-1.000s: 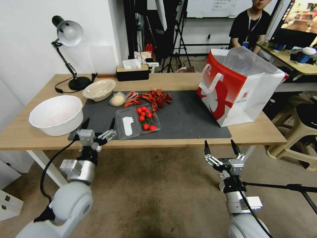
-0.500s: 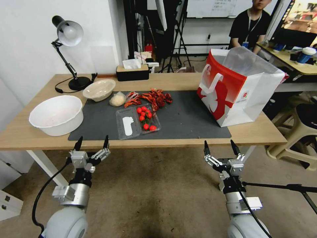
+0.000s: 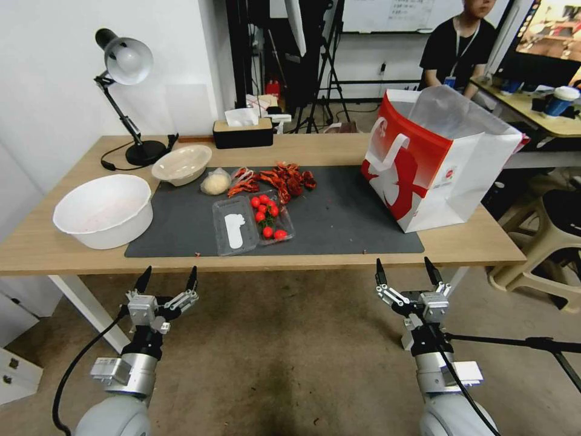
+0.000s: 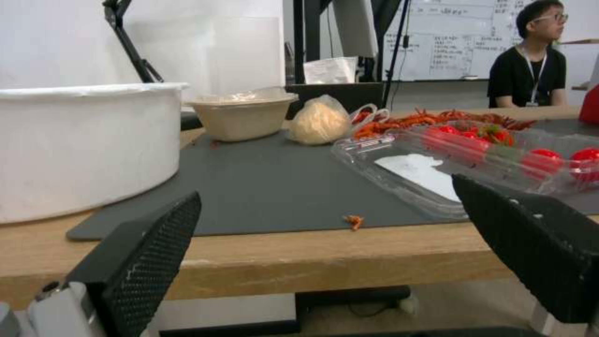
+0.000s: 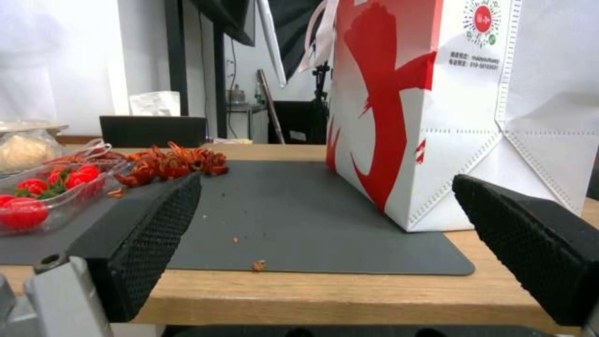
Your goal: Pick up the trash from the table and place it into the takeout bag.
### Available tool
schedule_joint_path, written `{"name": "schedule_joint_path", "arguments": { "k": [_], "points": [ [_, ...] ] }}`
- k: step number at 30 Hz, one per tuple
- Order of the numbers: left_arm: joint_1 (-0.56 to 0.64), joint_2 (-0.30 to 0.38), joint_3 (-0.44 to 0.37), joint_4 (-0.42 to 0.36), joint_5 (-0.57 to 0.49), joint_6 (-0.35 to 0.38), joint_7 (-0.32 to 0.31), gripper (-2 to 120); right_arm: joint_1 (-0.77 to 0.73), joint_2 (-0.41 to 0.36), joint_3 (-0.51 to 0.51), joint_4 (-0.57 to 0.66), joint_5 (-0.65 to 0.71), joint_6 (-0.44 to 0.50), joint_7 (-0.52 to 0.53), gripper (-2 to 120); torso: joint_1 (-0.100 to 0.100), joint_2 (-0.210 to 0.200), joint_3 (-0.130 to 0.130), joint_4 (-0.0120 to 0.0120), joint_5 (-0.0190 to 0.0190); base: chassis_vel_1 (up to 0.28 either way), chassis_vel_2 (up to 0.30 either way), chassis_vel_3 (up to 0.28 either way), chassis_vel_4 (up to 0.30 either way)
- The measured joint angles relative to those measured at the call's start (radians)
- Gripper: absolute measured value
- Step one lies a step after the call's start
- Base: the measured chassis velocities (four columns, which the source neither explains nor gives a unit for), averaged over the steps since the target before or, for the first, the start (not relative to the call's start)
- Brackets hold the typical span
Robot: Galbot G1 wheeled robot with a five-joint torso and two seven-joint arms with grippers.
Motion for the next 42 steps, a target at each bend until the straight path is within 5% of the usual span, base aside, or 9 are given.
{"name": "schedule_joint_path", "arguments": {
  "k": [21, 31, 40, 42],
  "points": [
    [-0.030, 0.003, 0.012, 0.046, 0.028, -0.020, 0.041, 100, -0.005, 0.002, 0.000, -0.001, -0.001, -0.004, 0.002, 100, 0.000, 0.000, 0.000, 0.0002, 0.0001, 0.000, 0.000, 0.000, 0.000],
    [-0.300, 0.170, 0.115, 0.022, -0.101, 0.219, 0.047, 100, 0.006, -0.007, -0.008, 0.006, -0.002, -0.019, 0.003, 100, 0.000, 0.000, 0.000, -0.0001, 0.0000, 0.000, 0.000, 0.000, 0.000],
    [-0.561, 0.261, 0.201, 0.093, -0.251, 0.384, 0.066, 100, -0.001, -0.003, -0.004, 0.009, -0.004, -0.020, 0.003, 100, 0.000, 0.000, 0.000, 0.0000, 0.0001, 0.000, 0.000, 0.000, 0.000],
    [-0.725, 0.275, 0.278, 0.164, -0.313, 0.453, 0.059, 100, -0.001, -0.002, -0.001, 0.007, -0.005, -0.021, 0.004, 100, 0.000, 0.000, 0.000, 0.0001, 0.0004, 0.000, 0.000, 0.000, 0.000]
  ]
}}
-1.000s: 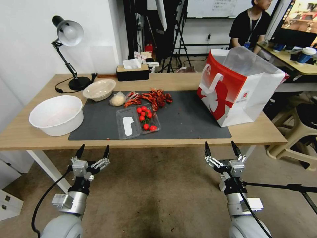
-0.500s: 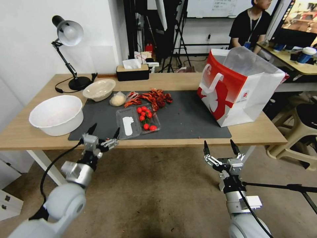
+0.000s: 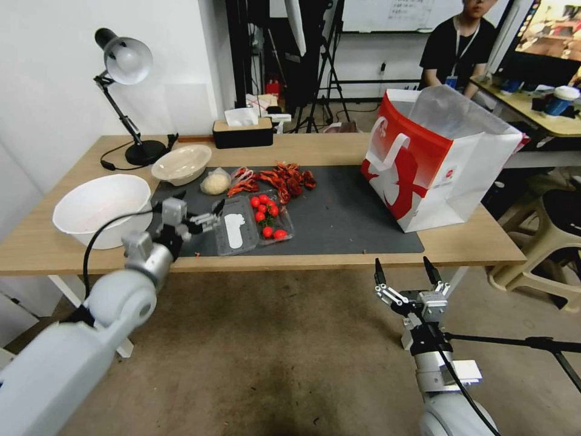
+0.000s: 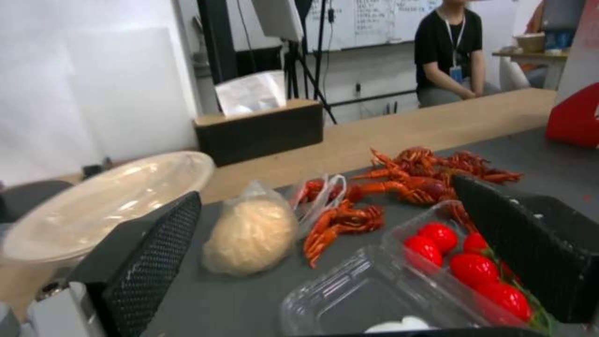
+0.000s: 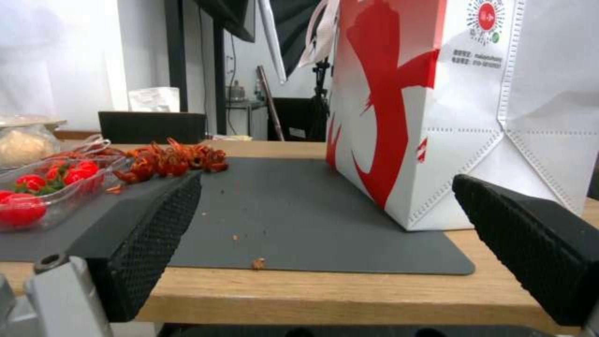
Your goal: Pick up the trash from the table and place it into the takeout bag.
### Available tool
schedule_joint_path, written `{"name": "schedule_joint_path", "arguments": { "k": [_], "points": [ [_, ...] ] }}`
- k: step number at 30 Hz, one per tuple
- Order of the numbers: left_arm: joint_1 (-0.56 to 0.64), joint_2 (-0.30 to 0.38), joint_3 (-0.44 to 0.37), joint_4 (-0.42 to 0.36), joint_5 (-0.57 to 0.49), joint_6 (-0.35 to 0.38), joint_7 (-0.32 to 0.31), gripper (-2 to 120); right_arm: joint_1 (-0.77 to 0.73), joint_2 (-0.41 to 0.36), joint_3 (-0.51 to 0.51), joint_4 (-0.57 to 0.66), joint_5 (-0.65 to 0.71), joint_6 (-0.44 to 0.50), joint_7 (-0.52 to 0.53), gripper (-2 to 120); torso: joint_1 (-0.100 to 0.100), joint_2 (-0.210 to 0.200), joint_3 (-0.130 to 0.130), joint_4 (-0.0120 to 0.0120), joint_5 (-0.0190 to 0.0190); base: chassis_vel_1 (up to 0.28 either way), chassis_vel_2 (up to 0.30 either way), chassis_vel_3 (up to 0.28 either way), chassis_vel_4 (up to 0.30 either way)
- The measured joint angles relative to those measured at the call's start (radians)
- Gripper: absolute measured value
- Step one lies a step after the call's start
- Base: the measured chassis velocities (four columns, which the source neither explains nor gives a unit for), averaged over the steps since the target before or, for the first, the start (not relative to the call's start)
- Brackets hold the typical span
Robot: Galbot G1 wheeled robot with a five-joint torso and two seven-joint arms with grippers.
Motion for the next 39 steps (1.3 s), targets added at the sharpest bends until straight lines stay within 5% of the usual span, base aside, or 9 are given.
{"name": "schedule_joint_path", "arguments": {
  "k": [7, 11, 19, 28, 39],
  "points": [
    [-0.257, -0.030, 0.215, 0.170, -0.074, 0.090, -0.038, 100, 0.000, 0.002, 0.010, -0.004, -0.001, -0.002, 0.003, 100, 0.000, 0.000, 0.000, -0.0002, -0.0004, 0.000, 0.000, 0.000, 0.000],
    [-0.344, -0.062, 0.272, 0.252, -0.078, 0.113, -0.066, 100, -0.004, 0.003, 0.019, -0.008, 0.000, -0.002, 0.003, 100, 0.000, 0.000, 0.000, 0.0000, -0.0005, 0.000, 0.000, 0.000, 0.000],
    [-0.448, -0.124, 0.318, 0.369, -0.077, 0.179, -0.147, 100, -0.011, 0.008, 0.028, -0.015, 0.001, 0.003, 0.003, 100, 0.000, 0.000, 0.000, -0.0003, -0.0003, 0.000, 0.000, 0.000, 0.000],
    [-0.510, -0.160, 0.336, 0.459, -0.117, 0.252, -0.149, 100, -0.008, 0.009, 0.030, -0.020, 0.003, 0.003, 0.003, 100, 0.000, 0.000, 0.000, 0.0000, -0.0002, 0.000, 0.000, 0.000, 0.000],
    [-0.547, -0.189, 0.350, 0.532, -0.128, 0.258, -0.141, 100, -0.019, 0.011, 0.032, -0.020, 0.002, 0.009, 0.003, 100, 0.000, 0.000, 0.000, 0.0000, -0.0003, 0.000, 0.000, 0.000, 0.000]
  ]
}}
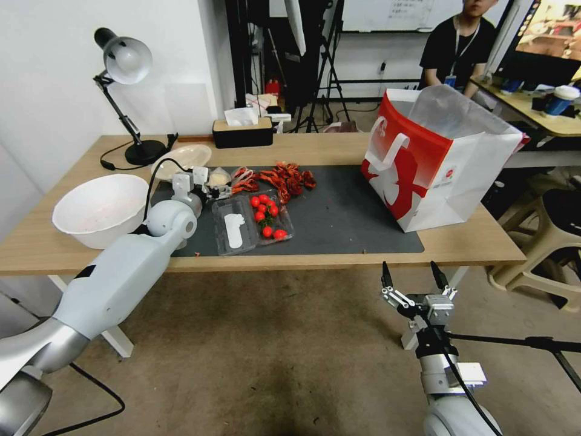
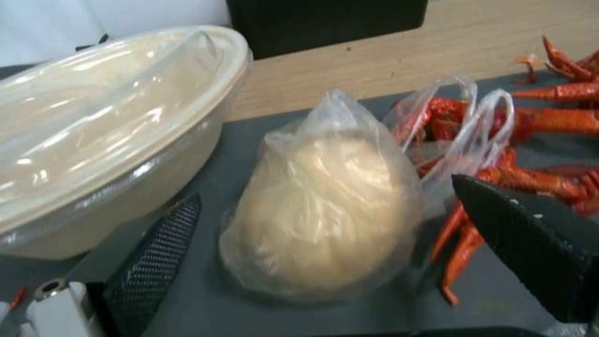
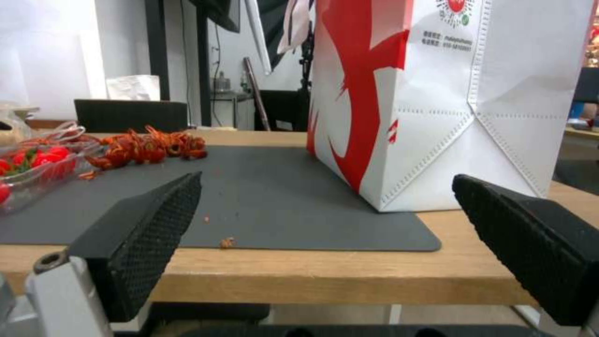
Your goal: Pick up the trash from the table and place it into the takeout bag.
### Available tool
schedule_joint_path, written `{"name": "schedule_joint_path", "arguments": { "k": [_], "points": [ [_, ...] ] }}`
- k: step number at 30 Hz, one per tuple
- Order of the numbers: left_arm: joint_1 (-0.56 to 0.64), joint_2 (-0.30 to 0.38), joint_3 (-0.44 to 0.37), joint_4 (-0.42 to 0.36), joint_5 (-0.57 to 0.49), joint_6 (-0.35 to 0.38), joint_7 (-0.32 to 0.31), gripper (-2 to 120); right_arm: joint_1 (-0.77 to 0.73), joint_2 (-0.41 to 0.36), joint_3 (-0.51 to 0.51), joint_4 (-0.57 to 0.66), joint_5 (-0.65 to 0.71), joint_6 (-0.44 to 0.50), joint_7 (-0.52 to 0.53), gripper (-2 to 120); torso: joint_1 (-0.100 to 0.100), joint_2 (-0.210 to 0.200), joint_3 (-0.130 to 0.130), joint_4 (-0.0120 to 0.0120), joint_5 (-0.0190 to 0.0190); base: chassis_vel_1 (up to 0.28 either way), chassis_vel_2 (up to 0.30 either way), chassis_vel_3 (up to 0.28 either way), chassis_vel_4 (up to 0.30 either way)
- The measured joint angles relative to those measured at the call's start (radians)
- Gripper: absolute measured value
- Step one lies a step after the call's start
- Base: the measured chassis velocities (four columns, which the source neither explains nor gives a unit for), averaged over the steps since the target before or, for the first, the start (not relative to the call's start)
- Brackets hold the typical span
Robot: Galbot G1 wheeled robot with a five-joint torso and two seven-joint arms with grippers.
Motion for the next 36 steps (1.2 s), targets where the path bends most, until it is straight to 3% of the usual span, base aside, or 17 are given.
{"name": "schedule_joint_path", "arguments": {
  "k": [10, 13, 16, 18, 19, 21, 30, 32, 34, 36],
  "points": [
    [-0.013, -0.008, 0.002, 0.016, -0.007, 0.003, 0.006, 98, -0.003, 0.000, 0.000, 0.001, -0.001, 0.000, 0.000, 100, 0.000, 0.000, 0.000, -0.0001, 0.0001, 0.000, 0.000, 0.000, 0.000],
    [-0.019, -0.013, 0.003, 0.031, -0.007, 0.003, 0.012, 83, -0.004, 0.001, 0.000, 0.002, -0.004, 0.000, 0.000, 100, 0.000, 0.000, 0.000, -0.0001, 0.0000, 0.000, 0.000, 0.000, 0.000],
    [-0.022, -0.015, 0.005, 0.041, -0.007, 0.003, 0.019, 76, -0.005, 0.002, -0.002, 0.002, -0.007, 0.001, 0.000, 100, 0.000, 0.000, 0.000, -0.0003, 0.0001, 0.000, 0.000, 0.000, 0.000],
    [-0.022, -0.016, 0.007, 0.052, -0.006, 0.003, 0.030, 63, -0.008, 0.004, -0.004, 0.002, -0.011, 0.002, 0.000, 100, 0.000, 0.000, 0.000, -0.0001, 0.0000, 0.000, 0.000, 0.000, 0.000],
    [-0.022, -0.016, 0.007, 0.052, -0.006, 0.003, 0.030, 63, -0.008, 0.004, -0.004, 0.002, -0.011, 0.002, 0.000, 100, 0.000, 0.000, 0.000, -0.0001, 0.0000, 0.000, 0.000, 0.000, 0.000],
    [-0.022, -0.013, 0.008, 0.070, -0.011, 0.003, 0.047, 50, -0.013, 0.006, -0.008, 0.003, -0.018, 0.003, 0.000, 100, 0.000, 0.000, 0.000, 0.0000, -0.0001, 0.000, 0.000, 0.000, 0.000],
    [-0.011, 0.002, -0.002, 0.063, -0.022, -0.023, 0.078, 19, -0.014, 0.005, -0.009, 0.007, -0.020, 0.003, 0.001, 100, 0.000, 0.000, 0.000, -0.0001, 0.0000, 0.000, 0.000, 0.000, 0.000],
    [-0.005, 0.007, -0.007, 0.052, -0.026, -0.031, 0.106, 16, -0.014, 0.006, -0.010, 0.007, -0.021, 0.003, 0.000, 100, 0.000, 0.000, 0.000, -0.0003, -0.0001, 0.000, 0.000, 0.000, 0.000],
    [0.020, 0.028, -0.020, 0.006, -0.037, -0.071, 0.204, 8, -0.014, 0.008, -0.010, 0.006, -0.022, 0.004, -0.001, 100, 0.000, 0.000, 0.000, 0.0000, 0.0000, 0.000, 0.000, 0.000, 0.000],
    [0.033, 0.042, -0.029, -0.019, -0.039, -0.098, 0.231, 4, -0.011, 0.009, -0.013, 0.004, -0.022, 0.006, -0.002, 100, 0.000, 0.000, 0.000, 0.0000, -0.0001, 0.000, 0.000, 0.000, 0.000]
  ]
}}
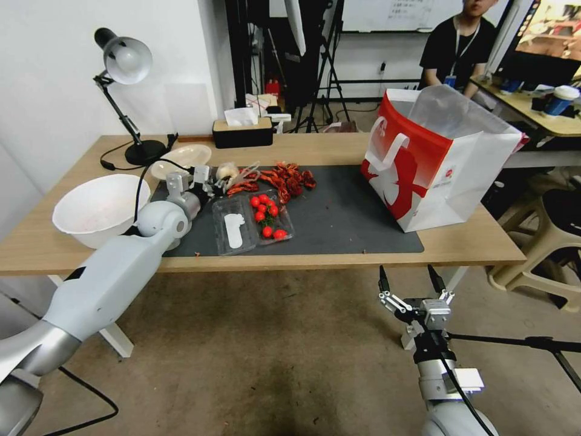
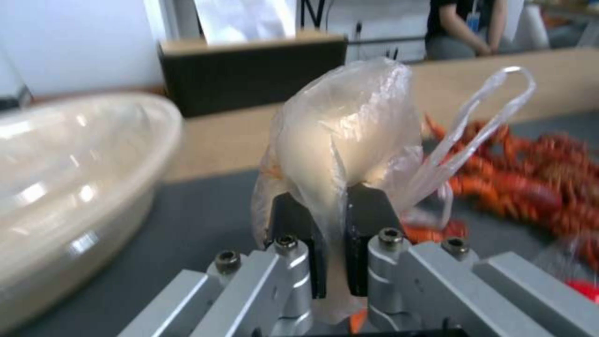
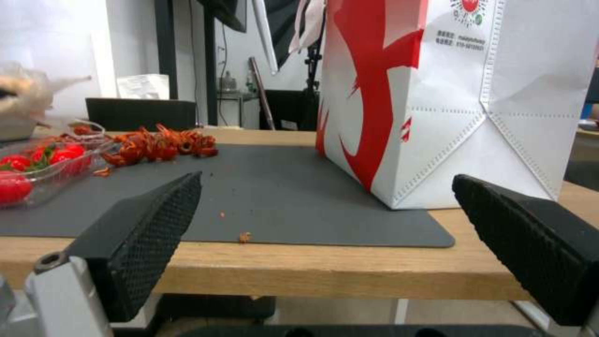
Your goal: Pick up the trash from the table and place it into the takeout bag.
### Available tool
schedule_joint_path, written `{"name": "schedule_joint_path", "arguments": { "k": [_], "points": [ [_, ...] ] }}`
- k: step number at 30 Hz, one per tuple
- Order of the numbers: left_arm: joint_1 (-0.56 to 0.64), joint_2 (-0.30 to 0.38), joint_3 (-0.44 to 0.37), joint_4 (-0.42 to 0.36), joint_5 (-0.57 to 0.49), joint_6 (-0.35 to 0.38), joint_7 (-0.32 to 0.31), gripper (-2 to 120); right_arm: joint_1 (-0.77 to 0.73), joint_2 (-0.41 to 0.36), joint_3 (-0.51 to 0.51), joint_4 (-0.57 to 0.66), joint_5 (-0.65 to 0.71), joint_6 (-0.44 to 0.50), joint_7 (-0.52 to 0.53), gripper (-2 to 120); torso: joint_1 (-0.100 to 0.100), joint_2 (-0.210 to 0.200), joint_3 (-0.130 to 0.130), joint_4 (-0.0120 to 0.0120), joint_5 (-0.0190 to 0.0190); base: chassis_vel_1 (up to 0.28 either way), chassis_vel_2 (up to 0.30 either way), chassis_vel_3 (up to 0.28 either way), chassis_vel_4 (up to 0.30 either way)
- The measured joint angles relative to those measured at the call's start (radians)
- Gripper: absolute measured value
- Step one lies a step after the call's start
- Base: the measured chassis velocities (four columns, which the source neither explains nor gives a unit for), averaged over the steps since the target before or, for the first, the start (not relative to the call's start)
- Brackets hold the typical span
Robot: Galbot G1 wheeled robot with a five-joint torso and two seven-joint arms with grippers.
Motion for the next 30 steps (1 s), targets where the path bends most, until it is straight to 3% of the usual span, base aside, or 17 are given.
{"name": "schedule_joint_path", "arguments": {
  "k": [6, 9, 12, 13, 16, 20, 23, 24, 27, 30],
  "points": [
    [-0.003, 0.008, -0.021, -0.009, 0.000, -0.028, 0.012, 4, 0.003, 0.002, -0.002, 0.000, -0.001, 0.000, 0.000, 100, 0.000, 0.000, 0.000, 0.0001, 0.0000, 0.000, 0.000, 0.000, 0.000],
    [-0.015, 0.021, -0.030, -0.025, -0.014, -0.067, 0.049, 4, 0.001, 0.002, -0.001, 0.001, -0.001, 0.000, 0.000, 100, 0.000, 0.000, 0.000, 0.0001, 0.0001, 0.000, 0.000, 0.000, 0.000],
    [-0.080, 0.024, -0.029, -0.062, -0.081, -0.144, 0.160, 4, -0.006, -0.003, 0.007, 0.007, 0.003, 0.001, 0.000, 100, 0.000, 0.000, 0.000, 0.0004, 0.0000, 0.000, 0.000, 0.000, 0.000],
    [-0.080, 0.024, -0.029, -0.062, -0.081, -0.144, 0.160, 4, -0.006, -0.003, 0.007, 0.007, 0.003, 0.001, 0.000, 100, 0.000, 0.000, 0.000, 0.0004, 0.0000, 0.000, 0.000, 0.000, 0.000],
    [-0.181, -0.037, 0.006, -0.073, -0.121, -0.150, 0.210, 4, 0.002, 0.002, 0.001, 0.009, 0.003, -0.005, 0.000, 100, 0.000, 0.000, 0.000, -0.0002, 0.0003, 0.000, 0.000, 0.000, 0.000],
    [-0.268, -0.108, 0.058, -0.048, -0.131, -0.144, 0.220, 4, 0.007, 0.005, -0.003, 0.013, 0.003, -0.011, 0.000, 100, 0.000, 0.000, 0.000, 0.0000, 0.0004, 0.000, 0.000, 0.000, 0.000],
    [-0.403, -0.250, 0.169, 0.036, -0.137, -0.138, 0.240, 4, 0.008, 0.004, -0.002, 0.013, 0.005, -0.013, -0.001, 100, 0.000, 0.000, 0.000, -0.0003, 0.0005, 0.000, 0.000, 0.000, 0.000],
    [-0.403, -0.250, 0.169, 0.036, -0.137, -0.138, 0.240, 4, 0.008, 0.004, -0.002, 0.013, 0.005, -0.013, -0.001, 100, 0.000, 0.000, 0.000, -0.0003, 0.0005, 0.000, 0.000, 0.000, 0.000],
    [-0.460, -0.345, 0.205, 0.115, -0.110, -0.125, 0.271, 4, 0.004, 0.011, -0.004, 0.013, 0.005, -0.011, -0.001, 100, 0.000, 0.000, 0.000, -0.0002, 0.0004, 0.000, 0.000, 0.000, 0.000],
    [-0.492, -0.392, 0.237, 0.163, -0.101, -0.127, 0.288, 3, 0.002, 0.016, -0.006, 0.012, 0.004, -0.010, -0.001, 100, 0.000, 0.000, 0.000, -0.0001, 0.0005, 0.000, 0.000, 0.000, 0.000]
  ]
}}
